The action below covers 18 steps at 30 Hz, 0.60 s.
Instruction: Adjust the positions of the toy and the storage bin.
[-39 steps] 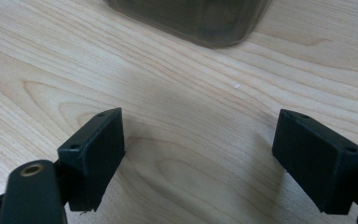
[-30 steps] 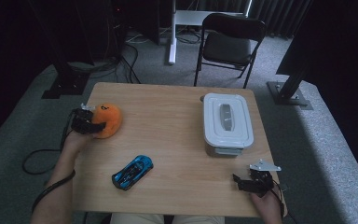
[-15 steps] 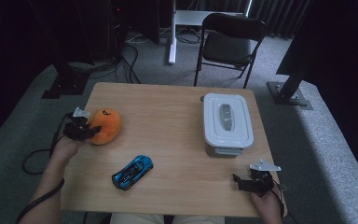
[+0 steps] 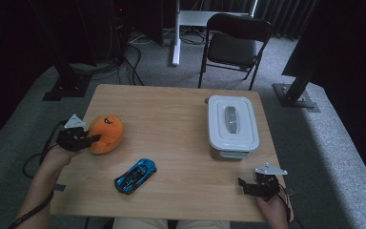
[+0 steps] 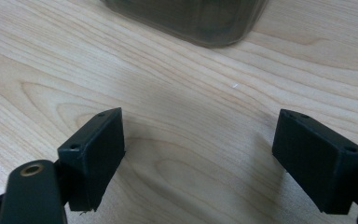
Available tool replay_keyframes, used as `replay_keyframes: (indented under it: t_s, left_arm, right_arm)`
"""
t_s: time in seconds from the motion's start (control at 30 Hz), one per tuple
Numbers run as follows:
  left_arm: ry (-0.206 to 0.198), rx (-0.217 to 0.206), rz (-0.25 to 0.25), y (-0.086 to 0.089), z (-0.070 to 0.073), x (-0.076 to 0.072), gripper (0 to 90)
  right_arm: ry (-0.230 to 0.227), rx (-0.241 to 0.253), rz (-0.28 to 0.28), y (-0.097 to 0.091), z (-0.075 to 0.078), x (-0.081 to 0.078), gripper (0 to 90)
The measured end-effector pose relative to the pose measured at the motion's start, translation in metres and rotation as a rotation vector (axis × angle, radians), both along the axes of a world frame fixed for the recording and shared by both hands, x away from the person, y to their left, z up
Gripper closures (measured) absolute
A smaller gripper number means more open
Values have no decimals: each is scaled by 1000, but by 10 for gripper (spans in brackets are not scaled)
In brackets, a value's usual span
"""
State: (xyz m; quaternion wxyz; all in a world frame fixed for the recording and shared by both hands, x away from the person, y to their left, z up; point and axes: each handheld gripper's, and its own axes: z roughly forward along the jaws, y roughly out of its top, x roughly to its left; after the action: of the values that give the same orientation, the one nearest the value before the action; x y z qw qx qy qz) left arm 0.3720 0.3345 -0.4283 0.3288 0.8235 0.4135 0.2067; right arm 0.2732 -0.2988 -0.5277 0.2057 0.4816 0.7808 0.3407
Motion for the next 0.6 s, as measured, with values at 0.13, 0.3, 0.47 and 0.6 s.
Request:
replay_keyframes:
  t_s: [0.13, 0.3, 0.47, 0.6]
  left_arm:
    - [14, 61, 7, 1, 0, 2, 695]
    - [18, 40, -4, -1, -6, 10, 686]
    - [58, 29, -50, -12, -21, 22, 635]
    - [43, -26, -16, -13, -24, 22, 475]
  right_arm:
    - [0, 0, 0, 0, 0, 0, 163]
    - [0, 0, -1, 0, 0, 0, 163]
    - [-1, 0, -2, 0, 0, 0, 163]
    - [-1, 0, -2, 0, 0, 0, 163]
